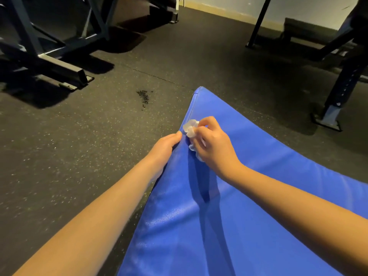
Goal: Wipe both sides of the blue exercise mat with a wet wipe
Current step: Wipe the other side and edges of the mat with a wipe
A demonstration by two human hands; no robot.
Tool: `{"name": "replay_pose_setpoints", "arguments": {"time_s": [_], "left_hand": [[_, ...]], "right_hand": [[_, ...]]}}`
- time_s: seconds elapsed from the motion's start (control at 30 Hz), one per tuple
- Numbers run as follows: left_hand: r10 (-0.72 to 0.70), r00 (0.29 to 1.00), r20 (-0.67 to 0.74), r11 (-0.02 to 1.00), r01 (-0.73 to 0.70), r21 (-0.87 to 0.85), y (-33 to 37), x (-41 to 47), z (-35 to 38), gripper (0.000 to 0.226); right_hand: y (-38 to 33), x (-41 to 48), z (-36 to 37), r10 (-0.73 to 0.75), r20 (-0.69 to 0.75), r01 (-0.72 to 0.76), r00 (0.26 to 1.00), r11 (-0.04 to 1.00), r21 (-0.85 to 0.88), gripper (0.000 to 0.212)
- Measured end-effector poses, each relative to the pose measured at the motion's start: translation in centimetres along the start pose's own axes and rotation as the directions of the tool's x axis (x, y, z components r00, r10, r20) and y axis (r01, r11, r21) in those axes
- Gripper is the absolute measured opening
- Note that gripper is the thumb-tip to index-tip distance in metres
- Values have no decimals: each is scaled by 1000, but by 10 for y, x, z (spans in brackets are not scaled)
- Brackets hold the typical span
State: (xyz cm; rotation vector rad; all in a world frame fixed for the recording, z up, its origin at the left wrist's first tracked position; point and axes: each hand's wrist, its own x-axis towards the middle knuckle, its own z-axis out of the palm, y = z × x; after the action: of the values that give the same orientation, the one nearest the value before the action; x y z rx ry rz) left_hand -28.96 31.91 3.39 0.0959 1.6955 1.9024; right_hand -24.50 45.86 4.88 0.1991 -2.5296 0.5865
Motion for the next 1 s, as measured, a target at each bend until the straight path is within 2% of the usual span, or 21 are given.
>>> {"name": "replay_pose_setpoints", "arguments": {"time_s": [0.03,0.07,0.13,0.2,0.27,0.3,0.37,0.4,0.43,0.57,0.6,0.63,0.7,0.77,0.8,0.87,0.93,1.0], "left_hand": [[2,1000,-4,1000,-2,-16,1,-1,1,31],[3,1000,-4,1000,-3,-20,1,-2,2,35],[-23,1000,-13,999,23,26,1,-5,3,51],[-55,998,-10,995,56,79,3,-6,2,62],[0,1000,23,995,-2,98,4,-3,2,60],[35,999,26,996,-37,84,3,-1,3,53],[31,999,19,996,-32,84,3,3,4,45],[12,1000,13,995,-14,99,4,5,3,45],[-4,1000,2,993,4,115,7,7,3,46],[-38,997,-71,973,53,225,23,21,3,61],[-30,995,-97,964,55,259,28,24,8,58],[-9,993,-117,952,44,302,33,28,12,52],[101,988,-117,885,-35,464,41,36,20,39],[185,982,-45,790,-121,601,55,42,26,30],[189,982,-9,764,-141,629,62,44,27,27],[170,985,19,741,-140,657,71,49,27,22],[165,986,24,720,-137,680,73,50,24,14],[162,987,16,725,-130,676,68,49,22,8]], "right_hand": [[-7,-5,2,37,-34,-36,999,999,20,15],[-15,-16,7,6,-27,-5,1000,999,53,13],[-30,-43,17,-167,86,155,982,979,129,5],[-26,-51,18,-262,154,240,953,960,147,8],[-12,-29,13,-185,92,174,978,978,116,9],[-5,-14,9,-86,23,83,996,991,108,10],[7,7,5,142,-117,-129,983,985,115,11],[7,7,6,184,-146,-169,972,979,111,10],[3,1,10,172,-147,-158,974,982,101,9],[-13,-43,22,-114,47,107,992,987,122,6],[-9,-41,19,-131,51,123,990,983,138,7],[-5,-32,14,-92,24,86,996,981,176,9],[5,-7,1,117,-92,-89,989,961,262,11],[21,16,-9,346,-158,-296,925,916,273,11],[25,21,-11,404,-166,-358,900,899,251,11],[24,15,-8,358,-177,-311,917,918,245,11],[16,-4,1,187,-119,-157,975,961,228,10],[16,-14,6,52,-35,-45,998,982,184,11]]}}
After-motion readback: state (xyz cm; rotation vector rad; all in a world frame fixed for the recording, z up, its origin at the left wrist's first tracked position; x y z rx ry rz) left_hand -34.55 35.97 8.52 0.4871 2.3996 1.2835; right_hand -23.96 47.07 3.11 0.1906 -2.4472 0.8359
